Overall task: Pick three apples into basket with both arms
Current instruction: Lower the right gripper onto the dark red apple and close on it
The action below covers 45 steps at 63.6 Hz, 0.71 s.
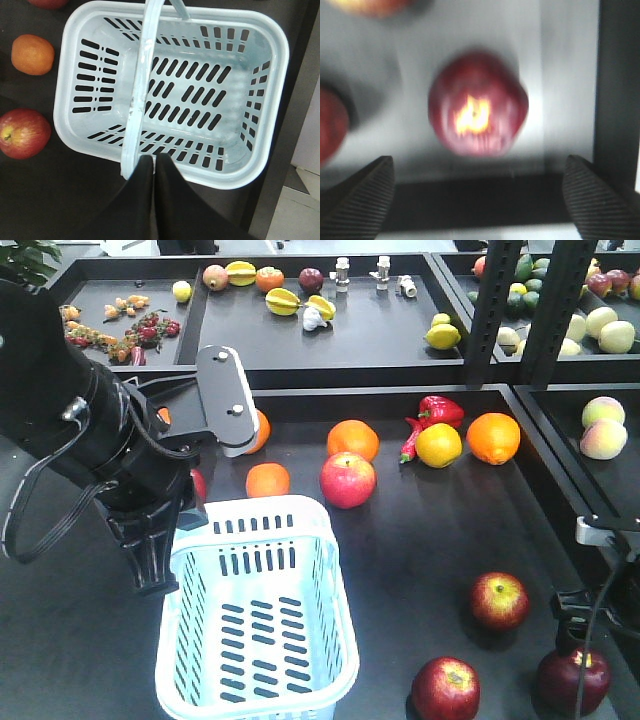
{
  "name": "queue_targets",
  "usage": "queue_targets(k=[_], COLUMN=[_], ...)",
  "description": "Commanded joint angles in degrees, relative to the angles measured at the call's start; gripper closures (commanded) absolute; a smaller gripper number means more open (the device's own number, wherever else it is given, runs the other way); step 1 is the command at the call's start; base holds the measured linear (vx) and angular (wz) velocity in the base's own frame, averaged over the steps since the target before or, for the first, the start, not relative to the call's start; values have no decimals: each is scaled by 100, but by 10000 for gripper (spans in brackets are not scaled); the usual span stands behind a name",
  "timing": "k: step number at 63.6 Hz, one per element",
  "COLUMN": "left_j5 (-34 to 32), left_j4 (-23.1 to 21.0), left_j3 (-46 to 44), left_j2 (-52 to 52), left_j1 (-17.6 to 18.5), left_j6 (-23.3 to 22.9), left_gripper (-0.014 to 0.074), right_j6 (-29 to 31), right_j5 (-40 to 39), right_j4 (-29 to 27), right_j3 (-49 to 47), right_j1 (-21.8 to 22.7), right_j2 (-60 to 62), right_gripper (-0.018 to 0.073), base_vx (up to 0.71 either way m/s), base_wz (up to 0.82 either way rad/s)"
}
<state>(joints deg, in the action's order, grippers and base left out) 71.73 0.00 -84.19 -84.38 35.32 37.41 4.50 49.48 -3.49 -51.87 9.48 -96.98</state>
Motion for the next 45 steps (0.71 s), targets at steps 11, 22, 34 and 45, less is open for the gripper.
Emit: queue_targets(k=[11,22,34,45], left_j5=[-18,-18,-18,-18], left_j4=[0,0,0,0], left_j3=[-146,-146,-146,-146], left_j2=[196,196,196,196], left_j1=[11,11,11,11], left_j6=[-69,-69,-69,-69], left_gripper=[603,603,603,603], right_j6=[65,86,18,7], right_j5=[-230,-414,-531,-582], right_j4=[31,41,17,58], right_j3=[-185,-191,-231,-231], right_j1=[14,-110,-220,-202], right_j2=[-170,-387,-697,-939], right_gripper=[-101,-99,-96,-93], base_vx=[0,0,0,0], base_wz=[0,0,0,0])
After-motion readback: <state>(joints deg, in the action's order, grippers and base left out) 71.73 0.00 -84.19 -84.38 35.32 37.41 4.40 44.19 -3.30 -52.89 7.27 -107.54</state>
